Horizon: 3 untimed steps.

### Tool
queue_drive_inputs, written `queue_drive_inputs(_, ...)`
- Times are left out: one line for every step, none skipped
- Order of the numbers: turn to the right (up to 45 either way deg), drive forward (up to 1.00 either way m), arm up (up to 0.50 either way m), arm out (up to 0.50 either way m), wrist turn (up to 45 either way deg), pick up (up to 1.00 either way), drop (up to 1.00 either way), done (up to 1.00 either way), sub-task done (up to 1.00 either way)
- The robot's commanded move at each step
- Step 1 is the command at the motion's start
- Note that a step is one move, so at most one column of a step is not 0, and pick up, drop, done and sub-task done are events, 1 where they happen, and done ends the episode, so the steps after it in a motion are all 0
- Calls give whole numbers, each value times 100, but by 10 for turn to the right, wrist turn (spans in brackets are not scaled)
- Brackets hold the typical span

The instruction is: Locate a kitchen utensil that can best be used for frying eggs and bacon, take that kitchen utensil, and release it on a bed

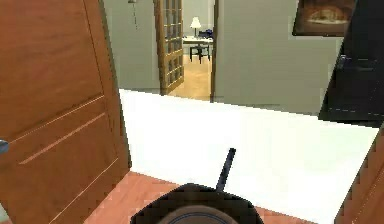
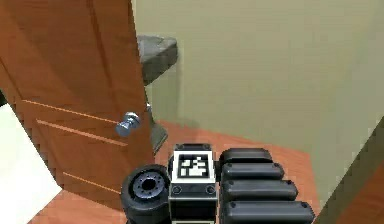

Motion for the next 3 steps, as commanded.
queue_drive_inputs(-420,0,0,0,0,0,0,0,0)
queue_drive_inputs(0,10,0,0,0,0,0,0,0)
queue_drive_inputs(-450,0,0,0,0,0,0,0,0)
